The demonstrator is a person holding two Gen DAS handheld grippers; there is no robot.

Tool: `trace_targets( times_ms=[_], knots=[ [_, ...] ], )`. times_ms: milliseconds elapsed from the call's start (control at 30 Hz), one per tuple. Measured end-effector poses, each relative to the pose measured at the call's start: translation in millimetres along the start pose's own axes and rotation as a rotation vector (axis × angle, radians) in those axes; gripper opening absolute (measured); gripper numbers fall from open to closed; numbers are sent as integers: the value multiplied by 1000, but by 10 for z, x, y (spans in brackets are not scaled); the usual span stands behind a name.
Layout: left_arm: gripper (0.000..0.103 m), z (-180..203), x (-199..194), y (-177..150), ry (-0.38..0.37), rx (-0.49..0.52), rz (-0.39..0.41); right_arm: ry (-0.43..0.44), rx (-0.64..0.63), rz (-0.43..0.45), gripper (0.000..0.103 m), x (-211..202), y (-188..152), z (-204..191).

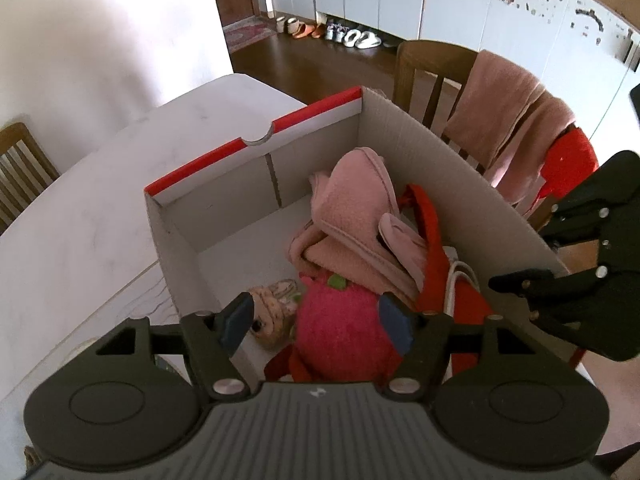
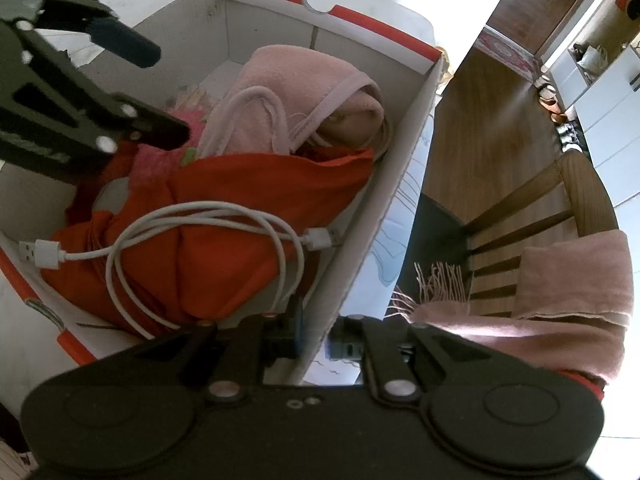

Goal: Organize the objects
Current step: 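Return the left tool to the table and grasp the blue tissue pack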

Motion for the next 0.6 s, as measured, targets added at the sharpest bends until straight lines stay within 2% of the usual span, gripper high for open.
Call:
trace_targets(
  times_ms=[300,600],
  knots=[
    [68,-162,-364,-84,-38,-56,51,-11,-12,-3,9,-5,-15,3],
    [68,-780,-777,-378,9,-188,87,-15,-19,-13,9,0,-8,-16]
  ],
)
Point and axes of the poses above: each gripper's, at about its wrist camera, not at the fingertips, and x roughly the way its jaws point, z to its right, y to its top, the point moved 10 cm from there along x, roughly the way its jaws point, and after that the axes turned 11 degrees about -x, right-handed, at the moved point
